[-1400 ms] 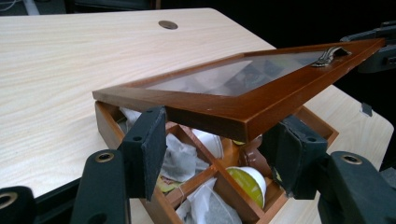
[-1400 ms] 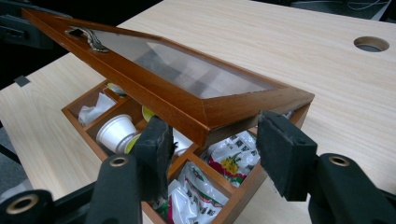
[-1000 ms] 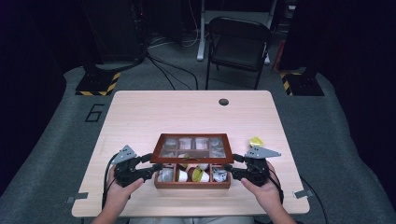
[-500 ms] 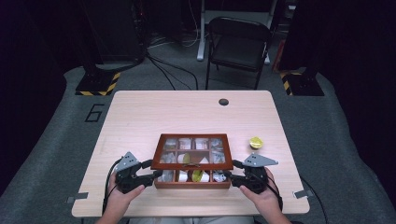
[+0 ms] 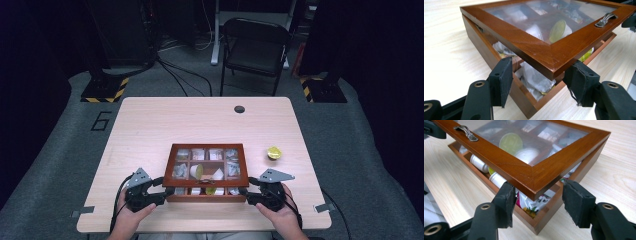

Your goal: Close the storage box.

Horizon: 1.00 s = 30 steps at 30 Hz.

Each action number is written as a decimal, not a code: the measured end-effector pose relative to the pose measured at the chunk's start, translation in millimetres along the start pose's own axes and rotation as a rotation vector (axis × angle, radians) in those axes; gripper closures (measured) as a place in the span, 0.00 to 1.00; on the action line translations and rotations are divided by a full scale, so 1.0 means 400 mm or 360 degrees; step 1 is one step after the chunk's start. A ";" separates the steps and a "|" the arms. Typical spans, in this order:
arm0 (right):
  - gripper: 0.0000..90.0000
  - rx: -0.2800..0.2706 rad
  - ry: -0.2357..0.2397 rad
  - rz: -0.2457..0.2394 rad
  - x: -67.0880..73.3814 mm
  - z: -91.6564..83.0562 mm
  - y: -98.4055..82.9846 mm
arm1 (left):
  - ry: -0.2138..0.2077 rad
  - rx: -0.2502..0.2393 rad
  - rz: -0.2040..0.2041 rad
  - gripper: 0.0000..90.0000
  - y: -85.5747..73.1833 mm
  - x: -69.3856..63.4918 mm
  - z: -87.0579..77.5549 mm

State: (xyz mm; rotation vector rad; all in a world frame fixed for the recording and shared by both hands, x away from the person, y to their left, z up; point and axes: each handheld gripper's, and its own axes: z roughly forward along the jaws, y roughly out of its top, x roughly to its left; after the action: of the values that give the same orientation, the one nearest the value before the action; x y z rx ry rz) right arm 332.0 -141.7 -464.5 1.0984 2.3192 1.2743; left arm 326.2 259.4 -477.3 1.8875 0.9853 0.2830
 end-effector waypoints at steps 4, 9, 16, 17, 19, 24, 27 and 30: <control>0.49 0.0035 -0.0005 -0.0011 0.002 0.005 -0.007 | 0.0011 0.0022 -0.0008 0.45 -0.009 -0.001 0.005; 0.49 0.0103 0.0013 -0.0013 -0.004 0.016 -0.016 | -0.0007 0.0073 -0.0037 0.45 -0.022 0.000 0.007; 0.49 0.0169 0.0038 0.0009 -0.008 0.027 -0.025 | -0.0011 0.0149 -0.0031 0.45 -0.027 0.003 0.020; 0.49 0.0174 0.0042 0.0013 -0.008 0.029 -0.026 | -0.0016 0.0160 -0.0035 0.45 -0.028 0.002 0.023; 0.49 0.0188 0.0044 0.0018 -0.009 0.029 -0.029 | -0.0005 0.0181 -0.0023 0.44 -0.029 0.001 0.026; 0.48 0.0224 0.0041 0.0026 -0.010 0.031 -0.037 | -0.0011 0.0232 -0.0037 0.43 -0.036 0.003 0.030; 0.46 0.0243 0.0037 0.0014 -0.011 0.028 -0.039 | -0.0020 0.0244 -0.0050 0.43 -0.039 0.000 0.029; 0.45 0.0257 0.0039 0.0012 -0.008 0.022 -0.041 | -0.0025 0.0237 -0.0061 0.43 -0.043 0.001 0.018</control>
State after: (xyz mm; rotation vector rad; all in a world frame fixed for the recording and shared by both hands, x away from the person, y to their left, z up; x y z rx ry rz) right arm 331.1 -144.2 -483.0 1.1474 2.4750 1.1252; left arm 321.6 258.6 -495.5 1.9992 1.0557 0.1762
